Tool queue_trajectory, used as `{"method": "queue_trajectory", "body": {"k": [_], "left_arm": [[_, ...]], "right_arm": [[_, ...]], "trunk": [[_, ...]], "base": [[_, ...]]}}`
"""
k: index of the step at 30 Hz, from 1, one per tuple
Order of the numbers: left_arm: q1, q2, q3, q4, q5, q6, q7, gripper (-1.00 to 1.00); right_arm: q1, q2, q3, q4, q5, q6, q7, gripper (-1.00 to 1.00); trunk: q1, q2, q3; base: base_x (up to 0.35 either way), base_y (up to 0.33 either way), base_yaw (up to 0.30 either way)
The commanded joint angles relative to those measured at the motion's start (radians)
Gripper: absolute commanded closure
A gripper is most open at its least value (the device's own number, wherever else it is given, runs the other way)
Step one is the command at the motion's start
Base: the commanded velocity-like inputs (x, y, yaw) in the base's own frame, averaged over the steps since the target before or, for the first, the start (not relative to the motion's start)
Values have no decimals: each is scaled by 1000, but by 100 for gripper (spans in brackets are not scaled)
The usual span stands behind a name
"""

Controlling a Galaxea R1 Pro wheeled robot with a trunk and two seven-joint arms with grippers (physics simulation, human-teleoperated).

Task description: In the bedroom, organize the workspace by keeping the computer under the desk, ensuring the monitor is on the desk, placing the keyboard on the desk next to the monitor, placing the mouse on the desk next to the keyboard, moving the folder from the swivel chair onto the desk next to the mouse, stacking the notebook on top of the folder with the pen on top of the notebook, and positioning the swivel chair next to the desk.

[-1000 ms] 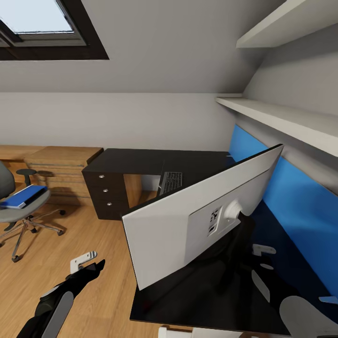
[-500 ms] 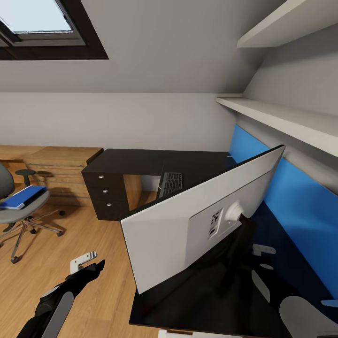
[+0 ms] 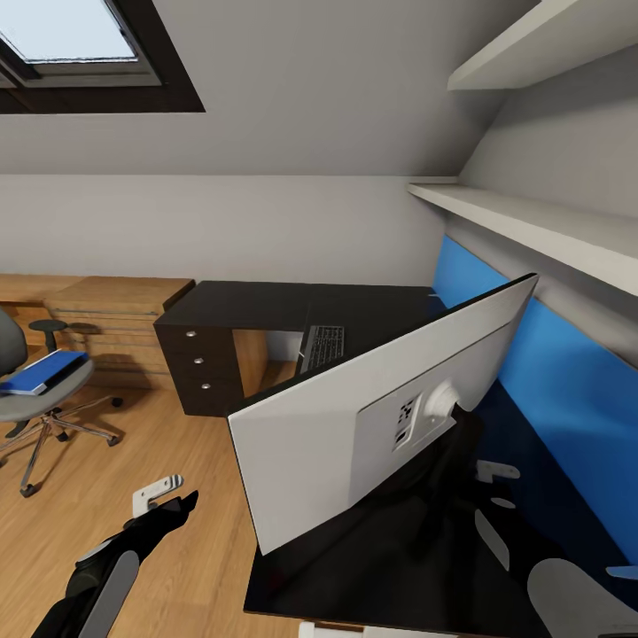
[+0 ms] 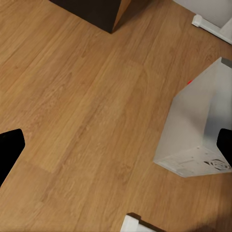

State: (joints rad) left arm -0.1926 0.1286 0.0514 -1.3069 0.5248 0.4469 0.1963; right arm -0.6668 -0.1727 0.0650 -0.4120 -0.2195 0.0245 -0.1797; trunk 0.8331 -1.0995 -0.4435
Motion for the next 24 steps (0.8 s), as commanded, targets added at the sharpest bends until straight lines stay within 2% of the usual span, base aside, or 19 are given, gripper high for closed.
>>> {"method": "queue_trajectory", "body": {"k": [1,14,24], "left_arm": [[-1,0,-1,-2,11,4,8,-100],[-1,0,-1,12,10,2,8,-100],[-1,0,-1,15,9,3,6,-100]], "right_arm": [[0,-1,9,42,-17,5,-5,100],[0,-1,9,41,-17,5,-6,100],[1,-2,9,41,-17,5,-6,100]], "trunk": [[0,-1,-1],[0,-1,-1],[0,-1,-1]], "base": [[0,0,0],[-8,-1,0],[-330,-20,0]]}}
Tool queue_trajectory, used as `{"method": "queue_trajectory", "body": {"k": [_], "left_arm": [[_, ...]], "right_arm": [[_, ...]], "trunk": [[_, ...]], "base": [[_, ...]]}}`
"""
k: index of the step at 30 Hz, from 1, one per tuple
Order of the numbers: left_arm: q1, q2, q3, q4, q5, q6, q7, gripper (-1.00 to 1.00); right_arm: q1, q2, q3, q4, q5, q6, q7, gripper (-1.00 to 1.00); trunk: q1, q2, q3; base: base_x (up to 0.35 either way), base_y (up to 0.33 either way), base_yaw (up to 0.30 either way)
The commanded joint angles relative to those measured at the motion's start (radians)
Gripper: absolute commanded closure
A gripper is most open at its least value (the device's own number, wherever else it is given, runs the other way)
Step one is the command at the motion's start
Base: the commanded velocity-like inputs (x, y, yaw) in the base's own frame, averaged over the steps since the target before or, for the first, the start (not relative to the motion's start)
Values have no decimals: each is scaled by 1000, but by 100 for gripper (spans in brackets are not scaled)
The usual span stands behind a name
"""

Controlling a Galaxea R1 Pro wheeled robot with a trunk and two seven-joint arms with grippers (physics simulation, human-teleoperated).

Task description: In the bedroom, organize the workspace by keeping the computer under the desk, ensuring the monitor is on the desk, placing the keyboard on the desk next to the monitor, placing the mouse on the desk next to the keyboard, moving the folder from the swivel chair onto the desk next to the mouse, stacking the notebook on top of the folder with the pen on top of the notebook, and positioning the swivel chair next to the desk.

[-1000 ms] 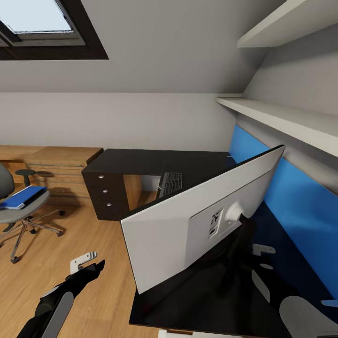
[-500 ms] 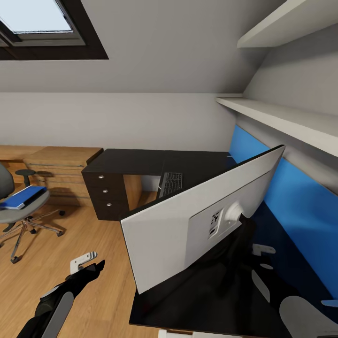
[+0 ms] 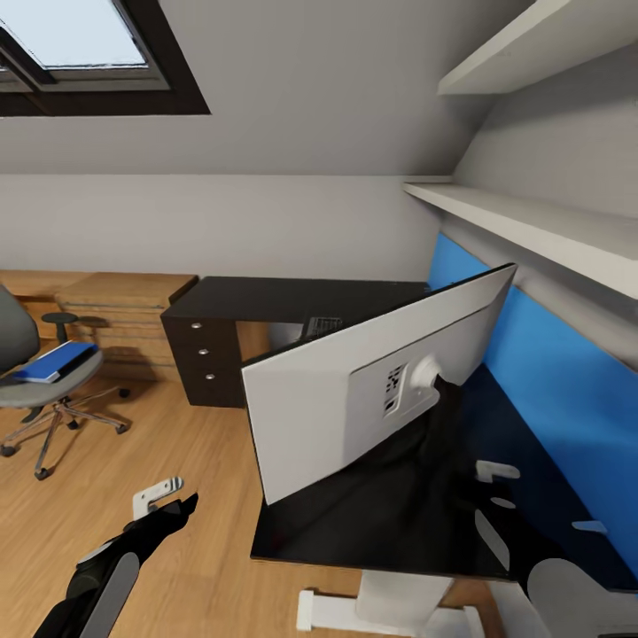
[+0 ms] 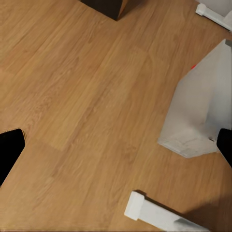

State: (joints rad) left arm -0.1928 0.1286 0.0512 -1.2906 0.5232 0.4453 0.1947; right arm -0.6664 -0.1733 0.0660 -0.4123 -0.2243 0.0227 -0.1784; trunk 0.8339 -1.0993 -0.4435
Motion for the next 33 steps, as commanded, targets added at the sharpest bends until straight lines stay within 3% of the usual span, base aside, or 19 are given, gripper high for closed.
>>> {"method": "queue_trajectory", "body": {"k": [1,24,33], "left_arm": [[0,0,-1,-2,11,4,8,-100],[0,0,13,7,12,4,11,-100],[0,0,21,16,12,3,12,-100]], "right_arm": [[0,-1,8,41,-12,6,-7,100],[1,8,23,2,-12,-6,-6,100],[1,43,50,0,2,-71,-4,100]], "trunk": [[-1,-1,-1],[-1,-1,-1],[-1,-1,-1]], "base": [[-333,0,0],[-334,0,0],[-334,0,0]]}}
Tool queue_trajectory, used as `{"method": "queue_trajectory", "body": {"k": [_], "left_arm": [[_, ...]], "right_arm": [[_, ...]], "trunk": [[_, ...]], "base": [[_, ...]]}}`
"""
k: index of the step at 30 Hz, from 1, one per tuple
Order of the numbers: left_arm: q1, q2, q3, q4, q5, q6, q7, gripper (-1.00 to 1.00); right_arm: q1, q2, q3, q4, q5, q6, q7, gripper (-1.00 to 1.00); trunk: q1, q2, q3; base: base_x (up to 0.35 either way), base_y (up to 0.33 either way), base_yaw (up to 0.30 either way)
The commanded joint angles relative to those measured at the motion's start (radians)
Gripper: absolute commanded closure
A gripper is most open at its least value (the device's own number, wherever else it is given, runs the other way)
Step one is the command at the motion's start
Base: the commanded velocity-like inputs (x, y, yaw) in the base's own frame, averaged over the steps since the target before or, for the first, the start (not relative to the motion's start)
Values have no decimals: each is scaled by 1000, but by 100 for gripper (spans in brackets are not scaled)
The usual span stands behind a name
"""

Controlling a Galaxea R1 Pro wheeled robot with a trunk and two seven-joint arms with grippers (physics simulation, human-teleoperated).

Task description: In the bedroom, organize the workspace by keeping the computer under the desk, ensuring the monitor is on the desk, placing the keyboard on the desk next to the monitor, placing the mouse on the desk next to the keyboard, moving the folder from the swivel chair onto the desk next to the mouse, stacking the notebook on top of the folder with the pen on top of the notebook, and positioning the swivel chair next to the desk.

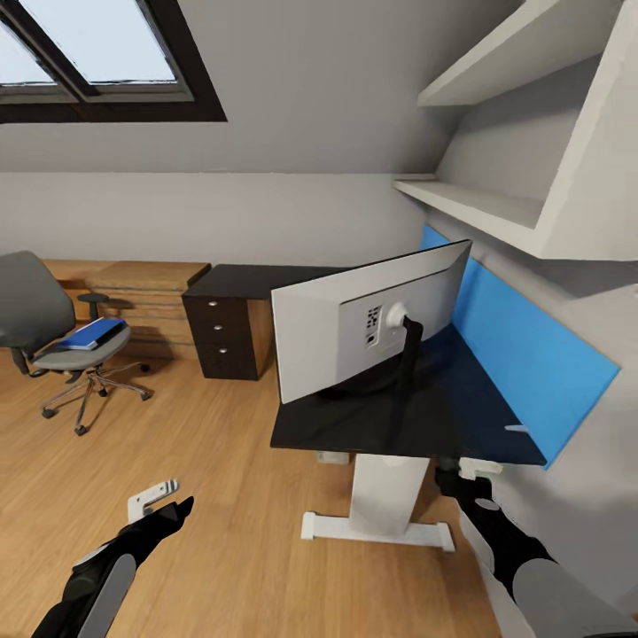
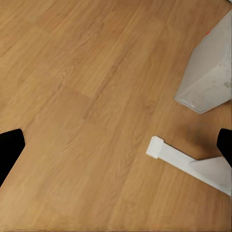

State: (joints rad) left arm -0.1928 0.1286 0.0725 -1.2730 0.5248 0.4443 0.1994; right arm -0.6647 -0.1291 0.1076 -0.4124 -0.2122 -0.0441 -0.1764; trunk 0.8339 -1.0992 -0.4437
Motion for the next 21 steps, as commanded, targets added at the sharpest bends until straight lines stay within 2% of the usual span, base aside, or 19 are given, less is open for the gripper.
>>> {"method": "queue_trajectory", "body": {"k": [1,7,10,12,15,16,17,18,19,21], "left_arm": [[0,0,-1,-2,11,4,8,-100],[0,0,0,0,10,4,8,-100],[0,-2,-2,27,9,1,7,-100],[0,-2,-3,51,7,0,6,-100],[0,-6,-6,75,8,-42,4,-100],[0,-7,-7,81,8,-50,4,-100],[0,-7,-8,102,8,-65,4,-100],[0,-7,-8,190,8,-96,3,-100],[0,-5,-9,264,6,-116,3,-100],[0,-4,-9,369,-6,-153,3,-100]], "right_arm": [[-1,2,11,1,-8,-8,-6,100],[0,41,23,8,42,-29,-7,100],[0,79,24,30,71,-45,-8,100],[1,107,24,57,81,-75,-8,100],[4,156,24,137,119,-176,-7,100],[5,160,24,148,123,-189,-7,100],[7,168,24,171,130,-213,-7,100],[10,196,23,235,136,-252,-6,100],[13,210,23,292,136,-268,-5,100],[17,224,23,370,135,-297,-5,100]], "trunk": [[-1,-1,-1],[-1,-1,-1],[-1,-1,-1],[-1,-1,-1],[-4,6,2],[-8,13,5],[-12,20,8],[-16,27,11],[-20,34,15],[-27,48,21]], "base": [[-334,0,0],[-288,0,0],[-70,0,0],[-26,0,0],[-9,0,0],[-3,0,0],[-2,0,0],[0,0,0],[0,0,0],[0,0,0]]}}
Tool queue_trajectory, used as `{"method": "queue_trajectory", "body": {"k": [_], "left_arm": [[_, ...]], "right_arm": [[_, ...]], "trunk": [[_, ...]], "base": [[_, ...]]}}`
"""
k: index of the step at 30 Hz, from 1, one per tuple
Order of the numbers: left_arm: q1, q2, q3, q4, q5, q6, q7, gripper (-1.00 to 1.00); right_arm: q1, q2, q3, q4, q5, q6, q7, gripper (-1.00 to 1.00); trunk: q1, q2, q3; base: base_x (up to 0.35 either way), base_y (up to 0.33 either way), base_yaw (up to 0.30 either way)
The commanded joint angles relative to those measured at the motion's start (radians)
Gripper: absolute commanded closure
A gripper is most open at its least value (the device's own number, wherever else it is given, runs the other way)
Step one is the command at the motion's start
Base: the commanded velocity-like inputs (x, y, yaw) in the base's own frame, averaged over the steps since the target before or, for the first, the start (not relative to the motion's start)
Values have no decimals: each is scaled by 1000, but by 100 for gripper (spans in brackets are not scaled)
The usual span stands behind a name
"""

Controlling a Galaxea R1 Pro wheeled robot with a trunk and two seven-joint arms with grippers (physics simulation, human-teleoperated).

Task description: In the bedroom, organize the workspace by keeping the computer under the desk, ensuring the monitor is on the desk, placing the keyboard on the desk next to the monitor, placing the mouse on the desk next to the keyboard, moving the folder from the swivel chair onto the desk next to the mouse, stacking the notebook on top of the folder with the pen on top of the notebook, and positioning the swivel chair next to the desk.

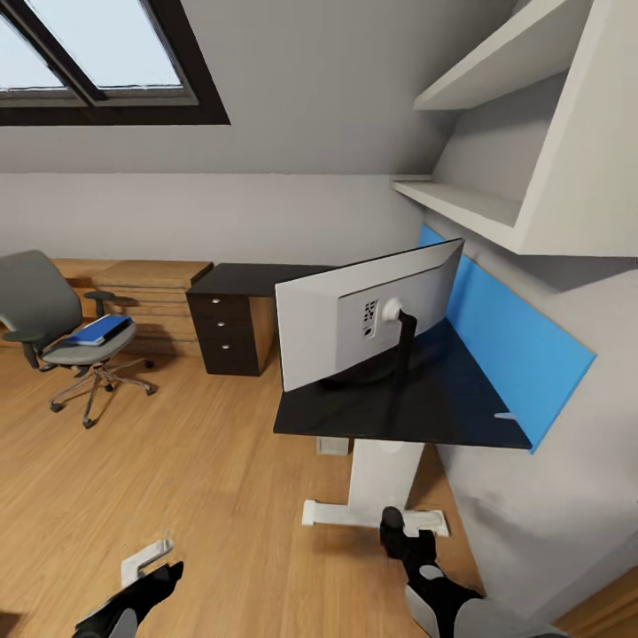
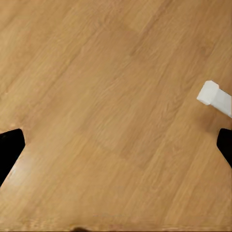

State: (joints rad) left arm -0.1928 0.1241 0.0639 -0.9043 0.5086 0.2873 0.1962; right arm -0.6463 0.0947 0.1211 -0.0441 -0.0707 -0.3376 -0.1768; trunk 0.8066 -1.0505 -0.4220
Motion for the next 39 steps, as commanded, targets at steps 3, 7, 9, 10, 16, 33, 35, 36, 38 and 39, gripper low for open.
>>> {"method": "queue_trajectory", "body": {"k": [3,7,9,10,16,33,35,36,38,39], "left_arm": [[0,1,-1,121,-25,-68,4,-100],[0,-4,-9,405,-64,-250,-45,-100],[0,-4,-24,443,-65,-266,-59,-100],[0,-4,-38,462,-66,-279,-64,-100],[0,-8,-153,588,-65,-445,-75,-100],[0,-41,-153,589,-78,-448,-74,-100],[0,-43,-152,589,-91,-449,-74,-100],[0,-43,-151,589,-93,-449,-74,-100],[0,-44,-150,588,-99,-451,-74,-100],[0,-44,-150,589,-100,-455,-74,-100]], "right_arm": [[22,20,8,47,-6,-44,-4,100],[124,38,6,68,-7,-141,-4,100],[134,38,6,68,-6,-158,-4,100],[138,38,5,68,-6,-165,-4,100],[162,41,4,70,-15,-219,-5,100],[187,80,5,70,-70,-299,-10,100],[187,80,5,70,-98,-305,-10,100],[188,80,5,70,-104,-309,-10,100],[188,80,5,70,-118,-323,-10,100],[188,80,5,69,-122,-328,-10,100]], "trunk": [[-12,20,9],[-15,27,12],[-15,27,12],[-15,27,12],[-15,27,12],[-15,27,14],[-15,27,15],[-15,27,16],[-23,41,24],[-27,48,29]], "base": [[0,0,0],[0,0,0],[0,0,0],[0,0,0],[-108,257,86],[-120,229,281],[-13,15,268],[-8,9,262],[-4,5,255],[-2,2,251]]}}
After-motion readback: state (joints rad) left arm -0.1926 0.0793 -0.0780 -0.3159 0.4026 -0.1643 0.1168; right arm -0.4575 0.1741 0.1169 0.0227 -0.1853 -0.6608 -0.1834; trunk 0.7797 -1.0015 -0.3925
